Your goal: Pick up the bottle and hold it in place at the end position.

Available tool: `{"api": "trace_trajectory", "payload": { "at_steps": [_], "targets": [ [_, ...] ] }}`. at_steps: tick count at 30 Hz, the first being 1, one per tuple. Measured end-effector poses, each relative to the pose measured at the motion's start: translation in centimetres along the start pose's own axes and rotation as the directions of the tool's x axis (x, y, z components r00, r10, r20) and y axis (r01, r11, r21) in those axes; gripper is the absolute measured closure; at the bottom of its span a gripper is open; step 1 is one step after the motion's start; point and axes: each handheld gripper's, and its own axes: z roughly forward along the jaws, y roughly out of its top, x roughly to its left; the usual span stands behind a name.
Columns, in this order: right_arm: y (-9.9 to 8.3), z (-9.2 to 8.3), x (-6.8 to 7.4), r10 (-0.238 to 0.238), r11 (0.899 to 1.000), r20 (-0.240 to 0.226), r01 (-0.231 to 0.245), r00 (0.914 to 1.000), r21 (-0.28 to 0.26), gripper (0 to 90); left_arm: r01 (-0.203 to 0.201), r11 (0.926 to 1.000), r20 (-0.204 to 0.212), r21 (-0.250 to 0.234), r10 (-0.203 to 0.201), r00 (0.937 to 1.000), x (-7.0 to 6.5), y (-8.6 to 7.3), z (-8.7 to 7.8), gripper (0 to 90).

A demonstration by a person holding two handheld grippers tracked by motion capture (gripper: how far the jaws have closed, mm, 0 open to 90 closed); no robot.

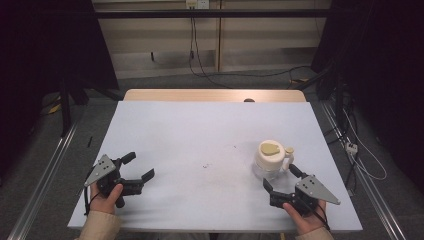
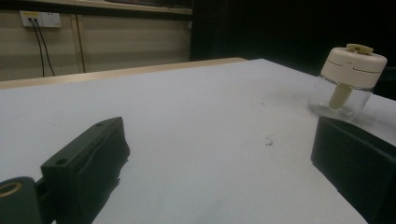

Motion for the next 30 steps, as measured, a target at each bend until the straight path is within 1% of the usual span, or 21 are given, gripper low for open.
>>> {"api": "trace_trajectory", "payload": {
  "at_steps": [4, 11, 15, 17, 19, 21, 24, 28, 30],
  "targets": [
    [0.0, 0.1, 0.0, 0.003, 1.000, 0.004, -0.003, 1.0000, 0.002, 3.0, -0.002, 1.0000, 0.007, 0.002, 0.002, 1.0000, 0.0, 0.0, 0.0, 3.2],
    [0.0, 0.2, 0.0, 0.005, 1.000, 0.009, -0.005, 0.9999, 0.012, 3.1, -0.018, 0.9998, 0.011, 0.010, 0.017, 0.9998, -0.1, 0.0, 0.1, 3.4],
    [-0.1, 0.6, 0.1, 0.004, 0.999, 0.010, -0.004, 0.9999, 0.034, 3.7, -0.012, 0.9999, 0.012, 0.012, 0.012, 0.9999, -0.2, -0.1, 0.2, 3.4],
    [-0.1, 0.7, 0.1, 0.005, 0.999, 0.011, -0.005, 0.9999, 0.035, 3.9, -0.015, 0.9998, 0.013, 0.013, 0.015, 0.9998, -0.2, -0.1, 0.2, 3.4],
    [-0.1, 0.9, 0.1, 0.003, 0.999, 0.019, -0.003, 0.9998, 0.040, 4.1, -0.016, 0.9998, 0.013, 0.013, 0.016, 0.9998, -0.2, -0.1, 0.2, 3.4],
    [0.0, 1.3, 0.0, 0.005, 0.999, 0.032, -0.006, 0.9995, 0.048, 4.5, -0.026, 0.9995, 0.012, 0.020, 0.026, 0.9996, -0.2, -0.1, 0.2, 3.4],
    [0.0, 1.7, -0.1, 0.003, 0.999, 0.041, -0.005, 0.9991, 0.052, 4.7, -0.027, 0.9994, 0.014, 0.022, 0.027, 0.9996, -0.2, -0.2, 0.2, 3.4],
    [0.0, 2.7, -0.3, 0.013, 0.997, 0.057, -0.017, 0.9983, 0.072, 5.3, -0.031, 0.9992, 0.009, 0.027, 0.031, 0.9995, -0.3, -0.2, 0.1, 3.4],
    [0.0, 3.0, -0.4, 0.020, 0.997, 0.066, -0.025, 0.9976, 0.071, 5.3, -0.031, 0.9991, 0.008, 0.027, 0.031, 0.9995, -0.3, -0.2, 0.1, 3.4]
  ]
}}
